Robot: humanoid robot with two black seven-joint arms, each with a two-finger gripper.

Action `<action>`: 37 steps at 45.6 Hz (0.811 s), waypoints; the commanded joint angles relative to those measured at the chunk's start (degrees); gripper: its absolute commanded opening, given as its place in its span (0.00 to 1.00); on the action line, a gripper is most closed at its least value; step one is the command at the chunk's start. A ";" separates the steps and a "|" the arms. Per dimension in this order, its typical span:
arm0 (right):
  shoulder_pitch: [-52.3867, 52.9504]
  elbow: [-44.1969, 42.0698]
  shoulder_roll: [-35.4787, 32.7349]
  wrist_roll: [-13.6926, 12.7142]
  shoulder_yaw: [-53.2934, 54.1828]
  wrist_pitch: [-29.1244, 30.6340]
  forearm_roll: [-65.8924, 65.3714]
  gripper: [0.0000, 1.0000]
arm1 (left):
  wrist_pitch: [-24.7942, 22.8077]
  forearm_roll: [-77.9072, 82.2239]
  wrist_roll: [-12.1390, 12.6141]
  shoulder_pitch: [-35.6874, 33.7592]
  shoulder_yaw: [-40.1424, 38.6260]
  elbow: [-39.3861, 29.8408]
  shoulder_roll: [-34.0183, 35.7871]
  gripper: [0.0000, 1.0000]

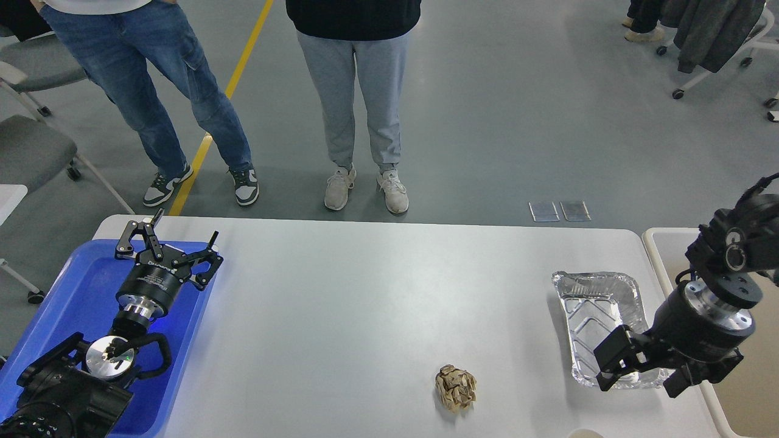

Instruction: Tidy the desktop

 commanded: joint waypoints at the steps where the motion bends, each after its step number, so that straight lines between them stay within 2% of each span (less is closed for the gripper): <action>1: -2.75 -0.08 0.38 0.01 0.23 -5.39 1.61 1.00 | 0.00 0.00 0.00 0.01 0.00 0.00 -0.01 1.00; 12: -5.12 0.36 0.47 0.01 0.14 0.41 0.46 1.00 | 0.00 0.00 0.00 0.01 0.00 0.00 -0.01 1.00; 27: -11.45 -0.69 0.21 0.10 2.51 -0.11 1.08 1.00 | 0.00 0.00 0.00 0.01 0.00 0.00 -0.01 1.00; 37: -19.18 -6.58 1.79 0.10 8.22 -0.20 1.43 1.00 | 0.00 0.00 0.00 0.01 0.00 0.00 -0.01 1.00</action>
